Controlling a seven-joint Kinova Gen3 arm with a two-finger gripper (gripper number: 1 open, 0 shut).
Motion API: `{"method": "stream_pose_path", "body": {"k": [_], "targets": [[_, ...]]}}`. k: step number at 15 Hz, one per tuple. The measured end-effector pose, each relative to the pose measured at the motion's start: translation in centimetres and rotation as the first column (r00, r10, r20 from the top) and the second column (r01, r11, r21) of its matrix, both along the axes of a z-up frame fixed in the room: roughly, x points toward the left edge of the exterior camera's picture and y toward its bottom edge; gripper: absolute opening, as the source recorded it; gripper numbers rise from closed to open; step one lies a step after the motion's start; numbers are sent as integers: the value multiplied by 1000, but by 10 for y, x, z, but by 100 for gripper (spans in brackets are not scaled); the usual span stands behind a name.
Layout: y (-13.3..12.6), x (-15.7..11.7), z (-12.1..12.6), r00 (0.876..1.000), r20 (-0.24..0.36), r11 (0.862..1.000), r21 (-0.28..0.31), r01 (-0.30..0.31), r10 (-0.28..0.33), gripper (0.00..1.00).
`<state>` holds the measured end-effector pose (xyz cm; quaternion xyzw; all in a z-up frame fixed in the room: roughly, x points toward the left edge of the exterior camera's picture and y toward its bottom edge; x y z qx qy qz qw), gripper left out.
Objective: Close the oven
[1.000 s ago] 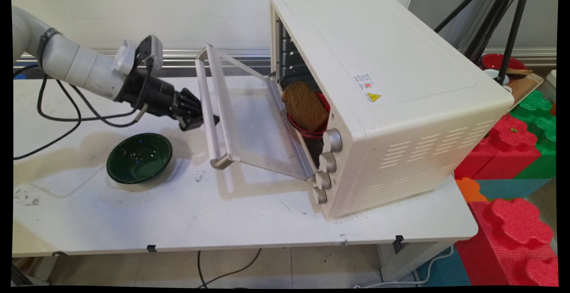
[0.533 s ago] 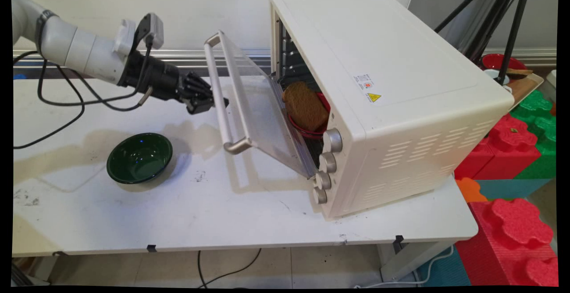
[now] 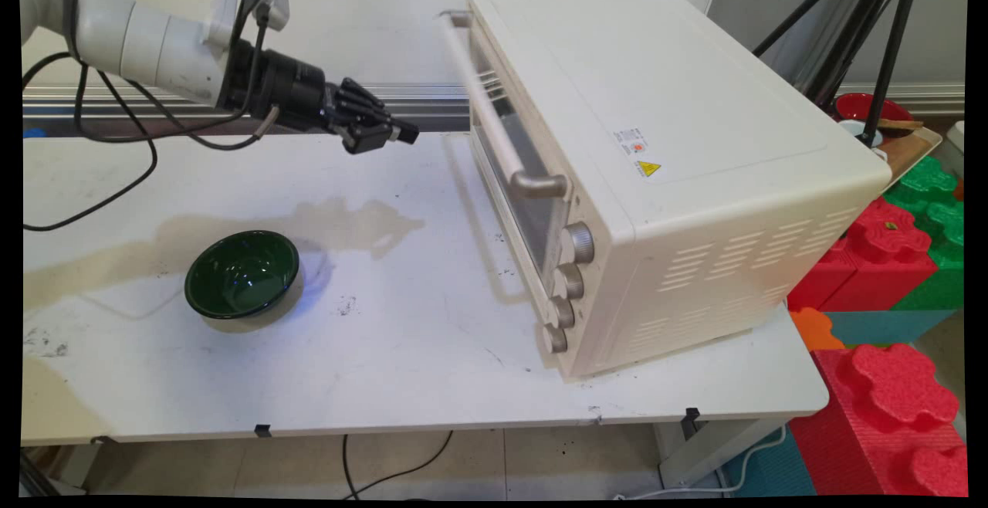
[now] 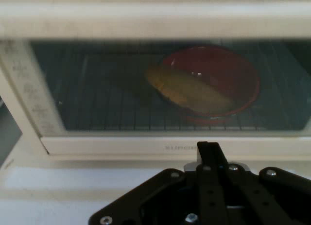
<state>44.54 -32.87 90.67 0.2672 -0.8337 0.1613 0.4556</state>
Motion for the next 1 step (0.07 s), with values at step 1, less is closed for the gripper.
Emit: {"method": "stream_pose_path", "body": {"k": [1], "targets": [[-2, -1, 3, 1000, -5, 1000, -7, 0, 0, 0]]}}
